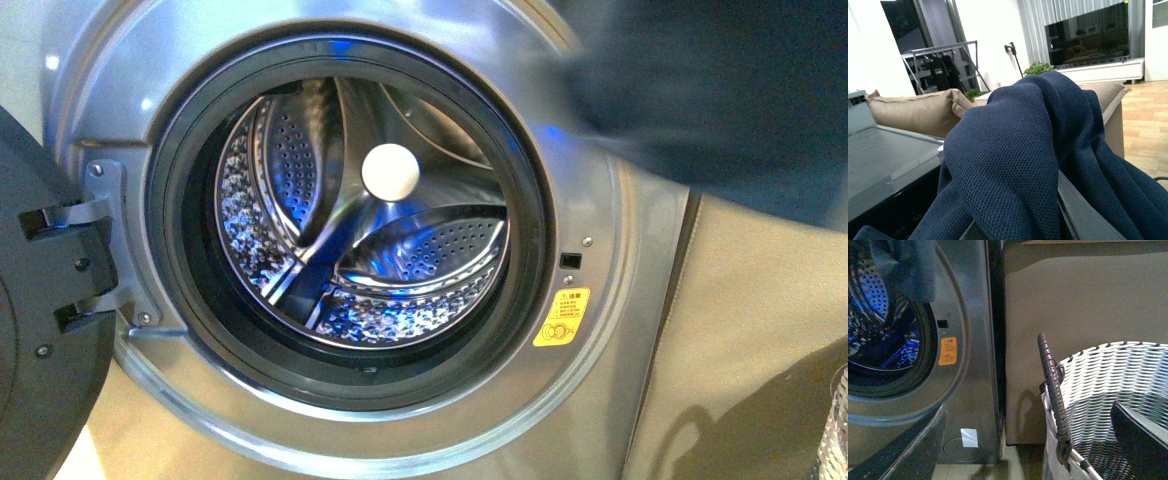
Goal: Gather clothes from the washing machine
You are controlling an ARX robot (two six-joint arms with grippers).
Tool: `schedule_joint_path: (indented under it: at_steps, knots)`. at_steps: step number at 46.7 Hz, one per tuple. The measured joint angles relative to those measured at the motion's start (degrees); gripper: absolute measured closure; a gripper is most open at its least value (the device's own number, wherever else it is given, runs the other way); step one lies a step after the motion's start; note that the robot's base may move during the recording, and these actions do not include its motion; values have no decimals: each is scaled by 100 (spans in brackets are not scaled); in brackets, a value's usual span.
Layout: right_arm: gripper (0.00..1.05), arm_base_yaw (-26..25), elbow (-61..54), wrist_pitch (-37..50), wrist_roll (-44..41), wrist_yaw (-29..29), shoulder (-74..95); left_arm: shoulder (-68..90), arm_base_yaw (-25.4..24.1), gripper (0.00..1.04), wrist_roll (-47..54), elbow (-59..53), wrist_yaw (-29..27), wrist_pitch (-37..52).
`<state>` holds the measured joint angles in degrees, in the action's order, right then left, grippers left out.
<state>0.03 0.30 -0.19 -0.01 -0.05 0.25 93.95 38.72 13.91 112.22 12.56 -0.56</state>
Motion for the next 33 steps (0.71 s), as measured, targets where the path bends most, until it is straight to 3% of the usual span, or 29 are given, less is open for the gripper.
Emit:
schedule_joint_path:
  at_steps: [23,29,33]
  knots:
    - [7,-24,-9,39,50,-105,9,280,61,94,48,267,-98,-118]
    - [7,-1021,-20,2214,1182,-2723,605,278,61,94,46,273,-98,-118]
    - [7,-1298,-2,3185,1711,-3576,968,280,61,94,46,273,-92,-118]
